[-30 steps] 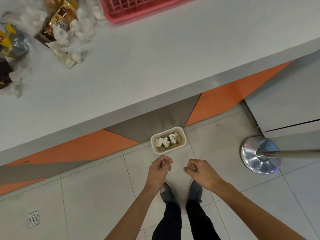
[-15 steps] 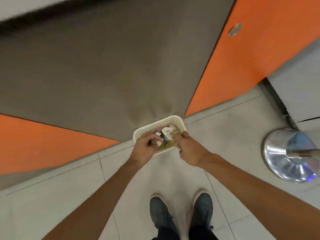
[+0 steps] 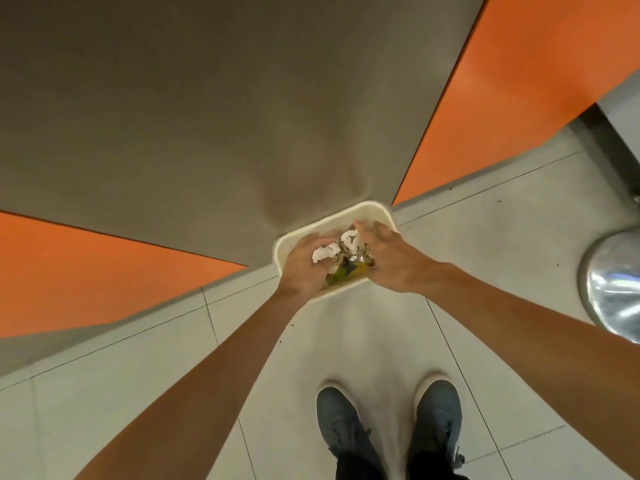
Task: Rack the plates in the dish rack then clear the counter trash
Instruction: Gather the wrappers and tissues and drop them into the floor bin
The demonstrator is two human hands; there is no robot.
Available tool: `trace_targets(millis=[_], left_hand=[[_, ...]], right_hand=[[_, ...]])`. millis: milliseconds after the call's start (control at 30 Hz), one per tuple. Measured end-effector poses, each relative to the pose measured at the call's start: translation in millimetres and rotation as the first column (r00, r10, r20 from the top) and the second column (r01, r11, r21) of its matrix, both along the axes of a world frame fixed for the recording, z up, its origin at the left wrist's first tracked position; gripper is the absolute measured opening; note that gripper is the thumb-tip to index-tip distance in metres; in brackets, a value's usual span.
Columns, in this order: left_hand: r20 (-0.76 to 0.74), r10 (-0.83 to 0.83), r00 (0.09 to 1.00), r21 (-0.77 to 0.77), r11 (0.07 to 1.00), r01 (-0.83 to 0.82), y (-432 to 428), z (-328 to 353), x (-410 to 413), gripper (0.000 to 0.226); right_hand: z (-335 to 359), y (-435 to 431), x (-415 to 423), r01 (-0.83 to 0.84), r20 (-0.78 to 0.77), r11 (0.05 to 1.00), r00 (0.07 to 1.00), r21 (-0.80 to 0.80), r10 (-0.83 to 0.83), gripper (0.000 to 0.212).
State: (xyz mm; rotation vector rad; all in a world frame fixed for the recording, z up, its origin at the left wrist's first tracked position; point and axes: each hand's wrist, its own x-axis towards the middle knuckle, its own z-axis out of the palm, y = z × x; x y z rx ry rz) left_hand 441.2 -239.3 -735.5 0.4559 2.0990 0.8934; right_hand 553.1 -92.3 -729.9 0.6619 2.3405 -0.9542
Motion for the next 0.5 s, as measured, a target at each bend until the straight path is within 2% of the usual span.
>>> trace_targets(millis=[200,333,500], left_hand=[[-0.001,-0.091,0.996,0.041,0.995,0.091,-1.3,75.0,16.4,0.042],[-0.062,-0.156,0.986,0.062,0.985,0.16,7.6,133.6,27.1,0.033],[-0.155,-0.308,0.939,0.063,0.945,0.321,26.9,213.4,51.4,0.033]], right_hand=[[85.2,-3.2,25.9,0.014,0.003,1.0,1.0,0.014,-0.014,0.086],[150.3,-3.9,41.3,0.035,-0.028,0.999,0.999,0.018,-0.035,0.081],[237.4,11.5,66.6,0.101,-0.086,0.995,0.991,0.002,-0.101,0.08]])
